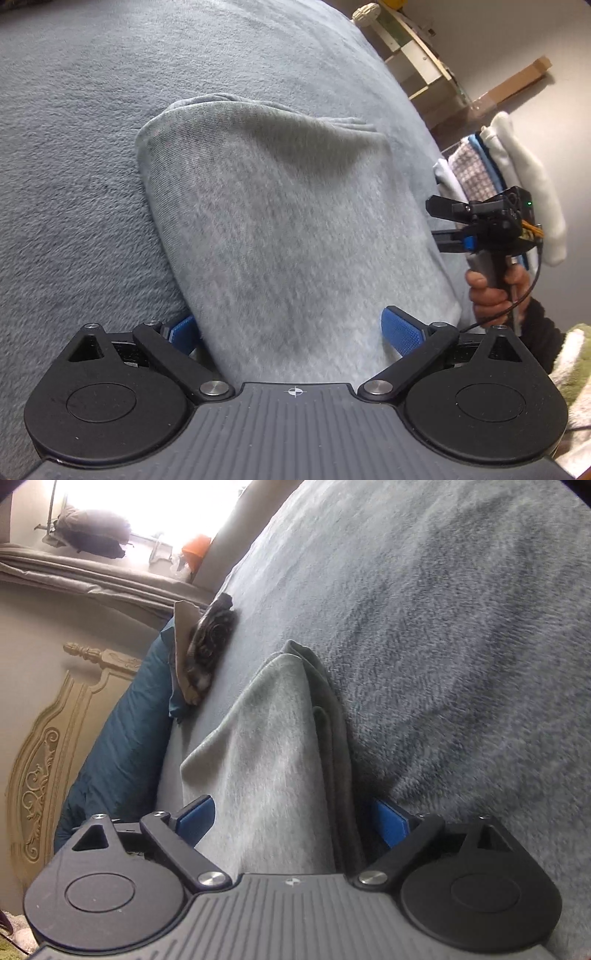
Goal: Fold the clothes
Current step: 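Pinch the folded grey sweatpants edge with the right tool while the left tool pinches beside it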
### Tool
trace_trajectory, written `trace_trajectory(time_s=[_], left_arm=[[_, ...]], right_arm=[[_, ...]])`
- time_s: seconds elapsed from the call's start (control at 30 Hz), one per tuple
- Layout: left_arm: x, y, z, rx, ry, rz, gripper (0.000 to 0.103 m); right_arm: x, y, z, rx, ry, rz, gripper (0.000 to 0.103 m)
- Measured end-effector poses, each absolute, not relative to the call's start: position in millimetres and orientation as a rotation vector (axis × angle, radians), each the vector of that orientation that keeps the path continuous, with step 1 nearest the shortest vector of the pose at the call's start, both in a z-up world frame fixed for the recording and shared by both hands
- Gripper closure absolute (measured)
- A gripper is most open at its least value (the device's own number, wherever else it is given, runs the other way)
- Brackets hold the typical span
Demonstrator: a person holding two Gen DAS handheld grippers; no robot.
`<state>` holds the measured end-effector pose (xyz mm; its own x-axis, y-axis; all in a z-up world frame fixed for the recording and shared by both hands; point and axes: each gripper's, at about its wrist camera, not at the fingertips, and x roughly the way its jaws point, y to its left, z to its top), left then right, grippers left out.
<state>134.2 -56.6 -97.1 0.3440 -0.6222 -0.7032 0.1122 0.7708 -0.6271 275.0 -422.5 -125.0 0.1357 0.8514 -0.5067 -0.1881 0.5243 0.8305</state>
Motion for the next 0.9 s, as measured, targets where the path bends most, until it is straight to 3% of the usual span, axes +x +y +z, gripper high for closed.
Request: trace_trajectory(time_s=[0.23, 0.47, 0.9], left_arm=[[137, -58, -99, -0.567, 1.100, -0.534, 0.002], [130, -48, -98, -0.608, 1.075, -0.557, 0.006], [145, -48, -103, -0.655, 1.068, -0.586, 0.002]], right_arm=[[301, -386, -127, 0.640, 1.210, 0.939, 0.008], [281, -413, -133, 0.693, 1.242, 0.979, 0.021], [306, -383, -146, 0.722, 1.249, 1.096, 0.023]])
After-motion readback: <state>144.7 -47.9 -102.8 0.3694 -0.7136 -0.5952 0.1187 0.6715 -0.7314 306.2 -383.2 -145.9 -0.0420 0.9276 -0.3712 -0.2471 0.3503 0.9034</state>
